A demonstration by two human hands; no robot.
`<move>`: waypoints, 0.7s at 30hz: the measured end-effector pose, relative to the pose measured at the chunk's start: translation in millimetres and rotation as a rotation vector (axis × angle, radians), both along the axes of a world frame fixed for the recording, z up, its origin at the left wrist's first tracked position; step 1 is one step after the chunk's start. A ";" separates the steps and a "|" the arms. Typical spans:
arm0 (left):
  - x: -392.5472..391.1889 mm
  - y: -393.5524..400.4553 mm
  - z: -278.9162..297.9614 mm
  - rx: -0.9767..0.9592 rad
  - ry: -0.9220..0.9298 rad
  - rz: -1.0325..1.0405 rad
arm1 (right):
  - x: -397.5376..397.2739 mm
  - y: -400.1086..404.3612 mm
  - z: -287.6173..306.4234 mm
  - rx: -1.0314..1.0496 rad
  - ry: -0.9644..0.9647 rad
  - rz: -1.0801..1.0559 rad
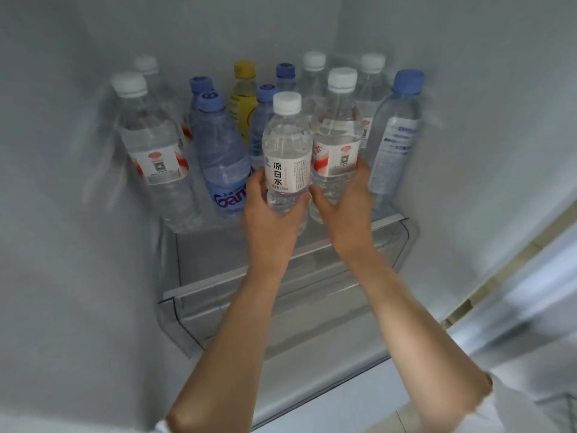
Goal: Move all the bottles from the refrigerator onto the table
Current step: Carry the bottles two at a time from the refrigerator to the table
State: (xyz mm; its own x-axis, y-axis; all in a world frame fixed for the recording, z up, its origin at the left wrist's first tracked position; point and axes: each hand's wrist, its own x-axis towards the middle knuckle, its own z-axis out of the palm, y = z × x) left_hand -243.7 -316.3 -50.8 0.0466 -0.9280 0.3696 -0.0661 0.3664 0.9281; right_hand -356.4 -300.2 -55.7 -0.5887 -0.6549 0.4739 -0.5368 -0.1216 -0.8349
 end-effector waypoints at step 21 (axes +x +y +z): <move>19.8 103.9 16.5 0.035 0.058 -0.062 | 12.5 166.0 10.8 -0.009 -0.155 0.011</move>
State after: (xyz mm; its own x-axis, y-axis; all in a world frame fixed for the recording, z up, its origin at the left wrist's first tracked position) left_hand -223.9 -212.4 -34.4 0.0094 -0.9420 0.3355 0.0100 0.3356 0.9420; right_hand -343.9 -134.3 -44.9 -0.6478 -0.6582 0.3836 -0.4000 -0.1347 -0.9066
